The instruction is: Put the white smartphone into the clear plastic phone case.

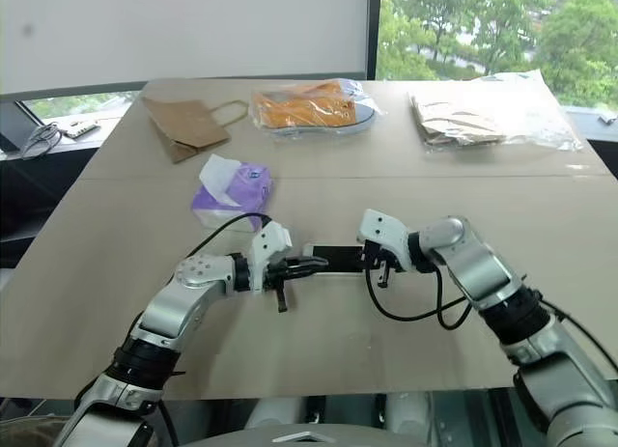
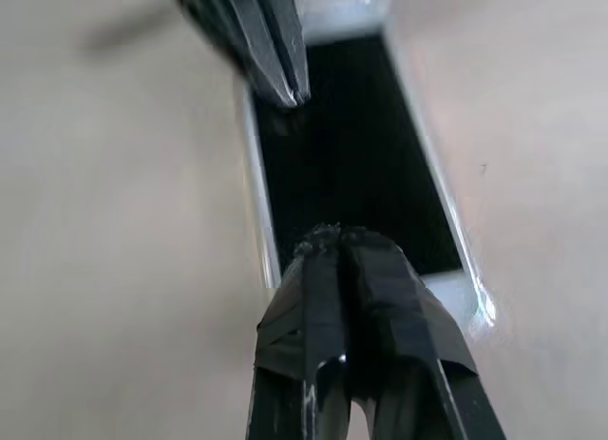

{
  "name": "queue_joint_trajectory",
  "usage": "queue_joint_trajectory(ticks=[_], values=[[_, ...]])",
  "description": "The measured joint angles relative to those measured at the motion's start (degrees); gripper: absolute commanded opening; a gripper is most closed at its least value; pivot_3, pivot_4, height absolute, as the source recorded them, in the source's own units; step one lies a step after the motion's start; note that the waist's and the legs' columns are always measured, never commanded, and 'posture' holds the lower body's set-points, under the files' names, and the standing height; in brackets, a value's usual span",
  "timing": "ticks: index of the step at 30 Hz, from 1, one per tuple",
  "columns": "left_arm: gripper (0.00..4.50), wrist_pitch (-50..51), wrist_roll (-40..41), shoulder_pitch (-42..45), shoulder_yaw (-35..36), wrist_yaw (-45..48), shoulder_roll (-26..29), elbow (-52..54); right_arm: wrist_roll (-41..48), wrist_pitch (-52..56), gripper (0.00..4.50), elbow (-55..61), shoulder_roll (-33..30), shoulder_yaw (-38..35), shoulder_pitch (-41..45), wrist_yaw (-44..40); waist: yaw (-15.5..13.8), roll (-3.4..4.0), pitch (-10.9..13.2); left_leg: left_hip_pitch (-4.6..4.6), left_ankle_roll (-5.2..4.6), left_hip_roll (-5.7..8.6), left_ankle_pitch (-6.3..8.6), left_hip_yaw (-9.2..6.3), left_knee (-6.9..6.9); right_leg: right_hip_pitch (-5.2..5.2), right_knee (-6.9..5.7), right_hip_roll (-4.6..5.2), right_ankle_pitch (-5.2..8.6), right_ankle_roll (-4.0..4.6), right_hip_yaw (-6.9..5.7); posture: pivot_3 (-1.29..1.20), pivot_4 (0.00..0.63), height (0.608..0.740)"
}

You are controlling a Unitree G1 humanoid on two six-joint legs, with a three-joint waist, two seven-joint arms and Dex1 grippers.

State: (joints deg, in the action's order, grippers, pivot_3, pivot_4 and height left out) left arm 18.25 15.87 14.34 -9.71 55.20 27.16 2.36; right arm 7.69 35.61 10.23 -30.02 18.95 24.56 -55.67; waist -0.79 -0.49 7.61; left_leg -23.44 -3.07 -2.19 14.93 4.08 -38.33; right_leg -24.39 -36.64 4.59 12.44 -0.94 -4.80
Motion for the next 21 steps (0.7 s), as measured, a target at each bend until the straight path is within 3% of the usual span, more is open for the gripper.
queue_joint_trajectory(ticks=[1,3,6,12,13,15,21], values=[[0.03,0.01,0.2,-0.08,0.51,-0.27,-0.02,0.37,0.22,-0.1,0.0,0.72,-0.02,-0.82,-0.67,0.62,-0.01,0.0,0.0,-0.27,0.01,0.01,-0.01,0.0,-0.04,-0.29,-0.08,0.0,-0.07,-0.09,0.0,0.0,0.15,0.74],[0.0,0.44,1.75,-0.21,2.25,-1.28,-0.39,1.7,0.96,-0.79,0.6,3.79,0.05,-4.66,-3.06,3.4,-0.04,0.01,0.24,-0.48,0.26,0.04,-0.16,0.06,-0.07,-0.47,-0.1,-0.05,-0.11,-0.12,-0.02,0.0,0.15,0.74],[0.75,2.88,5.56,-1.14,5.47,-2.55,-0.6,5.54,4.21,-1.05,1.81,10.81,1.11,-11.77,-7.56,7.0,-0.03,-0.04,0.39,-0.47,0.15,0.05,-0.09,0.07,0.0,-0.44,-0.04,-0.41,-0.08,-0.19,-0.09,0.0,0.15,0.74],[3.24,7.25,11.67,-3.89,10.52,-3.08,1.43,12.18,7.74,-0.67,4.36,18.26,-1.49,-19.3,-16.77,9.71,-0.02,-0.16,0.9,-0.38,-0.01,0.05,0.01,0.12,-0.02,-0.39,-0.01,-0.53,-0.01,-0.27,-0.09,0.0,0.15,0.74],[3.81,7.84,12.49,-4.42,11.2,-3.01,2.02,12.79,8.36,-0.66,4.5,18.83,-2.0,-20.29,-17.62,9.8,-0.02,-0.2,0.99,-0.37,-0.01,0.05,0.01,0.12,-0.02,-0.39,-0.02,-0.54,0.05,-0.37,-0.09,0.0,0.15,0.74],[4.47,9.59,14.82,-7.01,12.03,-2.2,4.17,15.27,10.16,-0.66,4.5,21.55,-3.73,-23.39,-22.22,9.66,-0.01,-0.25,1.03,-0.33,-0.01,0.03,0.01,0.1,-0.02,-0.37,-0.03,-0.54,0.1,-0.42,-0.07,0.0,0.15,0.74],[4.47,12.58,18.2,-15.43,16.72,-2.02,8.44,20.5,13.33,-1.01,4.5,25.0,-6.15,-32.52,-35.78,8.87,-0.04,-0.25,1.08,-0.29,0.0,0.01,0.01,0.06,-0.03,-0.33,-0.04,-0.54,0.16,-0.36,0.11,0.0,0.15,0.74]])
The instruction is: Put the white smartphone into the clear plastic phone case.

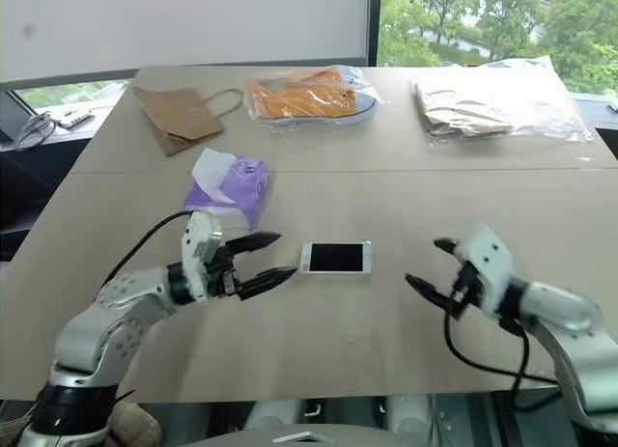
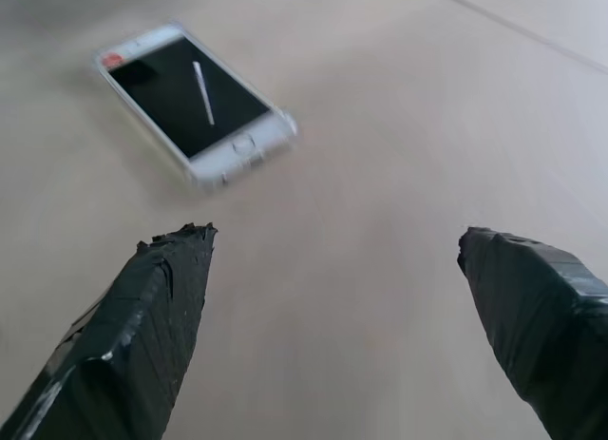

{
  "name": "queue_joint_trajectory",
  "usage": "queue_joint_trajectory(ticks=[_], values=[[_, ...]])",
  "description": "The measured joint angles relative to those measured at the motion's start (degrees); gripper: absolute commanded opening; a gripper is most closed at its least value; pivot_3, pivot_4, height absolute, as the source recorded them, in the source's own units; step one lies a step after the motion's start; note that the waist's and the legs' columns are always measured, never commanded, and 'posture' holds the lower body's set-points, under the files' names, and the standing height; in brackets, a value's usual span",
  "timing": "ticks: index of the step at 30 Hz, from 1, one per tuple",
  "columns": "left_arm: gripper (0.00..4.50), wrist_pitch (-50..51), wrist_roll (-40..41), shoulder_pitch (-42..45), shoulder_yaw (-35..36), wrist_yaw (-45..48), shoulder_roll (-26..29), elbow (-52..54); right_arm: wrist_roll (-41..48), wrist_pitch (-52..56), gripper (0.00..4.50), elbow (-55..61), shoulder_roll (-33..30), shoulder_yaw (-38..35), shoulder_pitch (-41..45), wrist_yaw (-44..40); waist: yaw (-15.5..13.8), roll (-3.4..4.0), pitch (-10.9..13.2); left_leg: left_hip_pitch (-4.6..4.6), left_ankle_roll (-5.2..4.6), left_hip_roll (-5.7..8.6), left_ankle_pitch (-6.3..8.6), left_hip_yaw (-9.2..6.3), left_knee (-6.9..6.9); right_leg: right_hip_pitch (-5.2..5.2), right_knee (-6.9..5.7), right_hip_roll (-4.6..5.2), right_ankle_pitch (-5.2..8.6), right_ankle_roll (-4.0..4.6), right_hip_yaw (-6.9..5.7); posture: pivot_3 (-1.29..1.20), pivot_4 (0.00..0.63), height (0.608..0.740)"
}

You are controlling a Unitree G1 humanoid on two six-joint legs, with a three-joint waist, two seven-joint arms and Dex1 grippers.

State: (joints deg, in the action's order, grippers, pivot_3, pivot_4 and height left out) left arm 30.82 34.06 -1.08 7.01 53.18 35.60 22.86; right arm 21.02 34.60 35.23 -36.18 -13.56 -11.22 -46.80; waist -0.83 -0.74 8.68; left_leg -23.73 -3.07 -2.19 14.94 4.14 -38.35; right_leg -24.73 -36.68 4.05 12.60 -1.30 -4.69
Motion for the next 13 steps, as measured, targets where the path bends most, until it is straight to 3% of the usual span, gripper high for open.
queue_joint_trajectory(ticks=[8,13], values=[[4.47,0.18,0.71,-14.62,7.58,0.52,4.89,5.42,3.33,-1.69,4.5,2.9,-2.09,-10.48,-9.5,-1.07,0.0,0.01,0.03,0.05,0.01,-0.03,0.01,0.01,-0.03,0.0,0.01,0.09,0.11,0.16,0.04,0.0,0.15,0.74],[4.47,0.07,2.09,-17.86,10.17,1.11,5.41,6.92,3.79,-3.71,4.5,2.07,-3.12,-11.11,-9.7,-1.61,-0.05,0.01,0.04,0.02,0.02,-0.03,0.01,-0.02,-0.03,0.0,0.05,0.1,0.11,0.16,0.05,0.0,0.15,0.74]])
